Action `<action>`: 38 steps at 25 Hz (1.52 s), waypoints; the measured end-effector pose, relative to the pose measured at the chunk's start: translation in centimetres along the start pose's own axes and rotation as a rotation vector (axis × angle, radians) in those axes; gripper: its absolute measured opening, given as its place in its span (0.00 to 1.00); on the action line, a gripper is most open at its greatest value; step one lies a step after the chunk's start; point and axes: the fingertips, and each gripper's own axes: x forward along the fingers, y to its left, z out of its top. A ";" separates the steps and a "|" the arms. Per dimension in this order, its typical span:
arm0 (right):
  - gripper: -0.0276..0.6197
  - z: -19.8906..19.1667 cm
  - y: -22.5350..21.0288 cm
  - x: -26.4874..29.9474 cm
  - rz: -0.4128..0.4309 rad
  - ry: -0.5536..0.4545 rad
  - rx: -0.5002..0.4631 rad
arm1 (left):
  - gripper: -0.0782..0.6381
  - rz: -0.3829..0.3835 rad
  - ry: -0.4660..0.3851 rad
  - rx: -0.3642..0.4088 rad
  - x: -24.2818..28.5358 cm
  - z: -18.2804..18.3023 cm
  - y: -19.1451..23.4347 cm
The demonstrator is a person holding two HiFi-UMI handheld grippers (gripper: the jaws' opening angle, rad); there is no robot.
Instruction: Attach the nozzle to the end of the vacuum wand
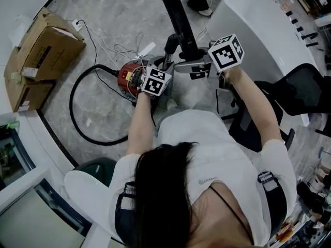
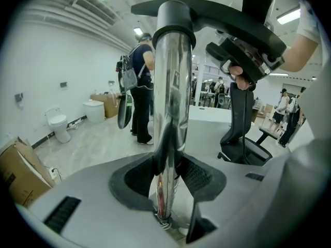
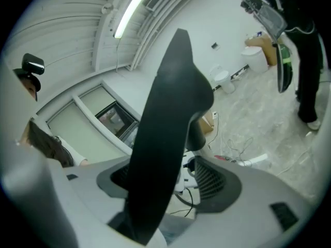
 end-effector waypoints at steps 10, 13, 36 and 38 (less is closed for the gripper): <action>0.57 1.8 -1.1 -2.7 -0.001 -0.246 -0.007 | 0.32 0.011 -0.021 -0.064 0.2 0.0 -0.1; 0.58 2.6 -0.4 -3.4 0.061 -0.339 0.041 | 0.33 0.010 -0.032 -0.093 0.1 0.0 -0.2; 0.63 3.4 -1.3 -8.2 -0.117 -0.577 -0.087 | 0.49 -0.023 -0.207 -0.317 -6.8 1.6 1.0; 0.63 3.1 -1.0 -8.7 -0.164 -0.567 -0.144 | 0.49 0.014 -0.250 -0.350 -7.9 2.3 1.6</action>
